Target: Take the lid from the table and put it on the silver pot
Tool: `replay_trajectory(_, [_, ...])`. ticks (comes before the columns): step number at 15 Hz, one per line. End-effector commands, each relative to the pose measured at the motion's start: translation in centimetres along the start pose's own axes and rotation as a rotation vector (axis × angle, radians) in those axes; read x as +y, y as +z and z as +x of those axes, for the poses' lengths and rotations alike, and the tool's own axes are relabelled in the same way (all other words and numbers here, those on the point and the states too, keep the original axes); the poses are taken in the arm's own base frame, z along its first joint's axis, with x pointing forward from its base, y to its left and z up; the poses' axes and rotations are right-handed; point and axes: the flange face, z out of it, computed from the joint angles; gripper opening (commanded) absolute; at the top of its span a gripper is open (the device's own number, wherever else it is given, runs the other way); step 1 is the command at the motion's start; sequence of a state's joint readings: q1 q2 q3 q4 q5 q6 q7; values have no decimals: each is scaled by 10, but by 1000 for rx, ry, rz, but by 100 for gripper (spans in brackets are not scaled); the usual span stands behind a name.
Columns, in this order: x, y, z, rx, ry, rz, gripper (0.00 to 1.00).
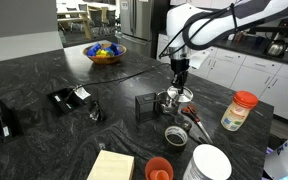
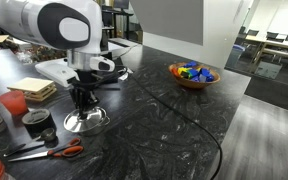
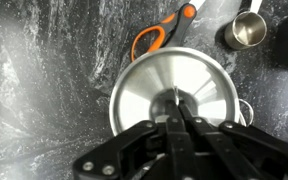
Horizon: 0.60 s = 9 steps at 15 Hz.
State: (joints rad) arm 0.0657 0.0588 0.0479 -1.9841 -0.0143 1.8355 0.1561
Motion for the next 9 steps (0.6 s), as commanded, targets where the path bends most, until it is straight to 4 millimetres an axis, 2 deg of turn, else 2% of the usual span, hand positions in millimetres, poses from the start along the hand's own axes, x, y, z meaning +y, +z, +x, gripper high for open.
replay_trajectory(1, [6,-11,2,17,-67,9,1])
replay_trajectory(4, [21,-19,6,39,-133,69,1])
replay_trajectory(7, [18,-3,24,24,-173,154,1])
replay_trajectory(9, [6,12,35,9,-207,183,1])
